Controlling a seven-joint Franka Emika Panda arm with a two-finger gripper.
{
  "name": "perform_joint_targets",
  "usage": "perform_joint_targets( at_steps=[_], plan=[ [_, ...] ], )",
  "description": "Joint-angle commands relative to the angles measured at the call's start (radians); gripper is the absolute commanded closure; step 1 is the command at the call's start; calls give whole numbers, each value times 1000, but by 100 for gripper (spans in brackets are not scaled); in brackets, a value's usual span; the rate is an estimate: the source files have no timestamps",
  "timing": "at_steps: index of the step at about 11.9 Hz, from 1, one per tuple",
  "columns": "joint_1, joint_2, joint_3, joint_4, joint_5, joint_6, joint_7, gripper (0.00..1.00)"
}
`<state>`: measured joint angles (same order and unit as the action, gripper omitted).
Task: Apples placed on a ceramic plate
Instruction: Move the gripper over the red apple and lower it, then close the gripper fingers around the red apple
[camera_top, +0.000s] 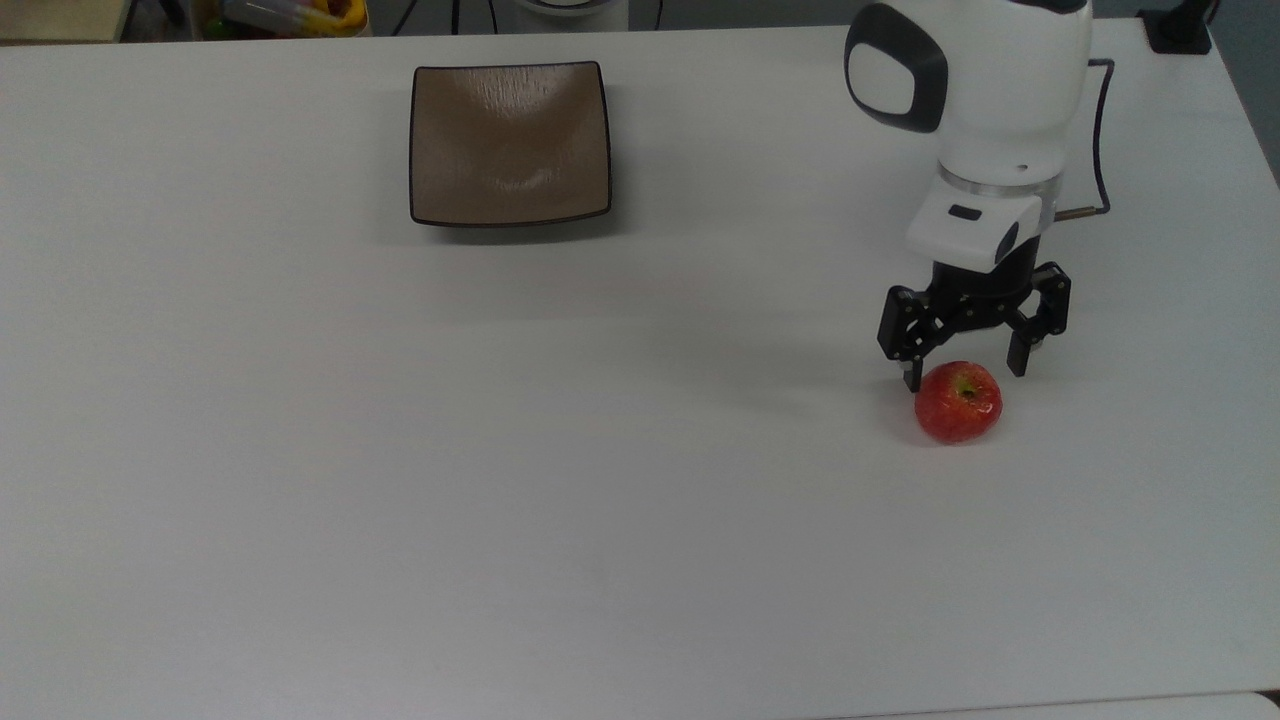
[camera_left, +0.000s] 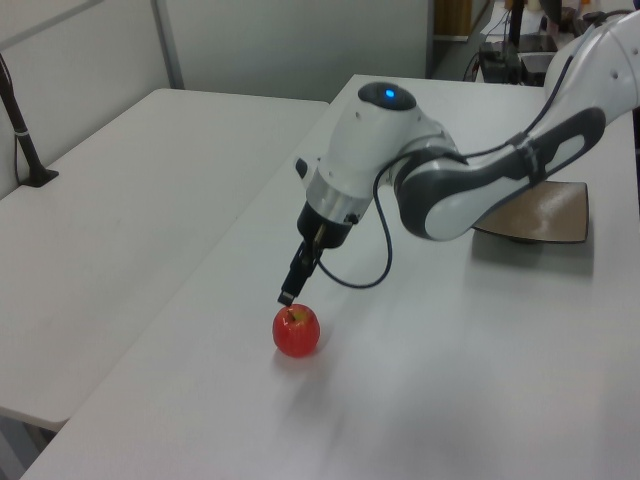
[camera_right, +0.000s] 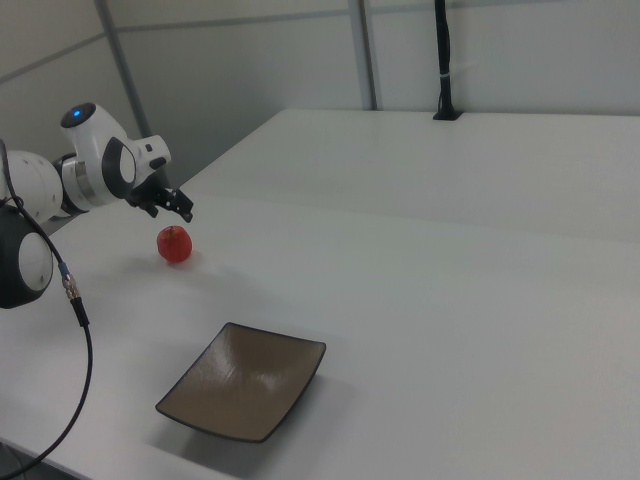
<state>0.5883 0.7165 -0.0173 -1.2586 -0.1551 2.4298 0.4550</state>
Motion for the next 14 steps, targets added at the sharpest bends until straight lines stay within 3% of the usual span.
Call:
perform_joint_targets(
  at_steps=[1, 4, 12, 13, 14],
  plan=[
    [7, 69, 8, 34, -73, 92, 57, 0],
    [8, 109, 31, 34, -161, 114, 100, 0],
    [13, 113, 33, 21, -204, 106, 113, 2],
    [12, 113, 34, 13, -224, 104, 113, 16],
    [12, 112, 36, 13, -228, 103, 113, 39]
  ],
)
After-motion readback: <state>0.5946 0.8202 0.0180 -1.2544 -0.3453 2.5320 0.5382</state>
